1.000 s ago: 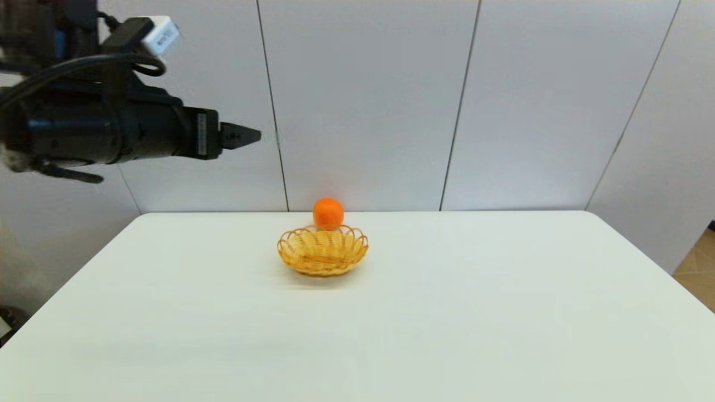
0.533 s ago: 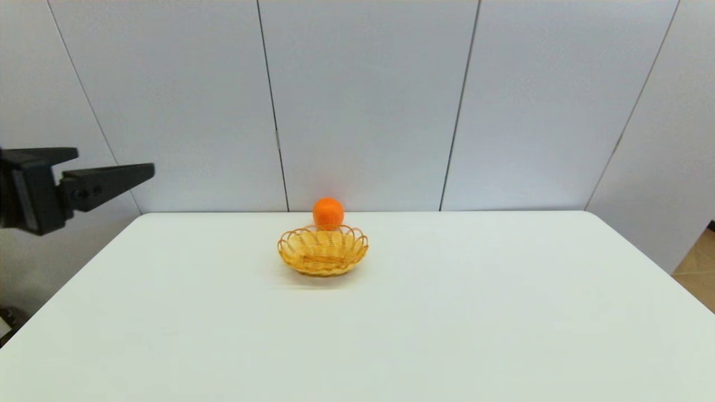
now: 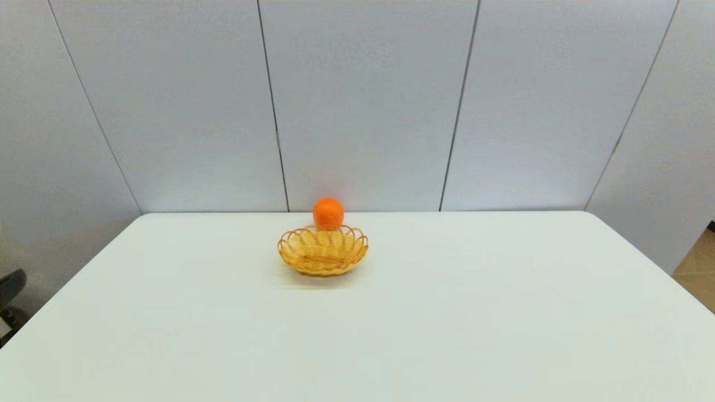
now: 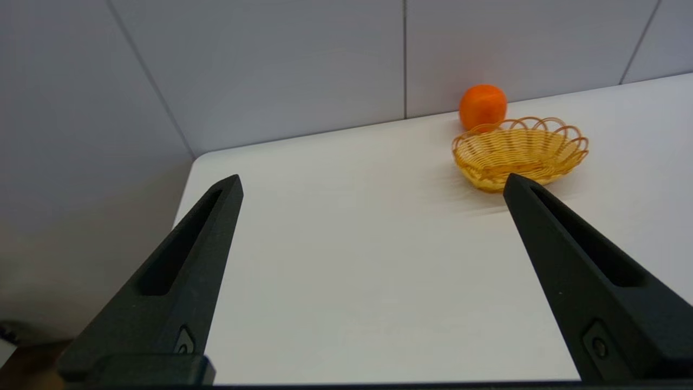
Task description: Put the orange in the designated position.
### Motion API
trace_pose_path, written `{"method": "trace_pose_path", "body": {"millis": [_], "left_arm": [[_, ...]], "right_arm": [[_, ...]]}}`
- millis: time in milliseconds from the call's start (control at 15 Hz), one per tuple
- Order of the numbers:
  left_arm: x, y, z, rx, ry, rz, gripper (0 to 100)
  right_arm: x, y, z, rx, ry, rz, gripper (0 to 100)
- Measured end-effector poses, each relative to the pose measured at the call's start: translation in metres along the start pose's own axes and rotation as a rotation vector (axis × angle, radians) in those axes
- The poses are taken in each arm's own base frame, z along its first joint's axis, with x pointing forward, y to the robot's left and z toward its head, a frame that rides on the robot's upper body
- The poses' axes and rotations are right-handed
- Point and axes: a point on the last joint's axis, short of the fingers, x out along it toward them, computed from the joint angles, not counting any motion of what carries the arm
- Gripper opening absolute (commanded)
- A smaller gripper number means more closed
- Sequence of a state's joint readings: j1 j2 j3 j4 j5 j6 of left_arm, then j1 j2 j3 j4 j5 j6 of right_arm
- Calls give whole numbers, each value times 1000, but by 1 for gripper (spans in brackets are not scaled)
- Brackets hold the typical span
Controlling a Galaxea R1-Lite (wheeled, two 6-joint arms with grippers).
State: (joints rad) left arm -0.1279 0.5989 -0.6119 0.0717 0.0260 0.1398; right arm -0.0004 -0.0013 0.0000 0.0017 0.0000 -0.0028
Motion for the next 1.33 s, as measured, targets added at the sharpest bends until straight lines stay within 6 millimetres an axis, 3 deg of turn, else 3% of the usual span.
{"method": "trace_pose_path", "body": {"millis": [200,467,1000,1333], "left_arm": [[-25,-3,-30,-7,-37,42,100],[-41,-10,-69,-11,-51,105,100],[-43,-22,-138,-18,13,143,100],[-43,-26,-162,-17,-8,93,100]], "right_arm": [[0,0,0,0,0,0,100],[0,0,0,0,0,-1,100],[0,0,0,0,0,0,100],[0,0,0,0,0,-1,100]]}}
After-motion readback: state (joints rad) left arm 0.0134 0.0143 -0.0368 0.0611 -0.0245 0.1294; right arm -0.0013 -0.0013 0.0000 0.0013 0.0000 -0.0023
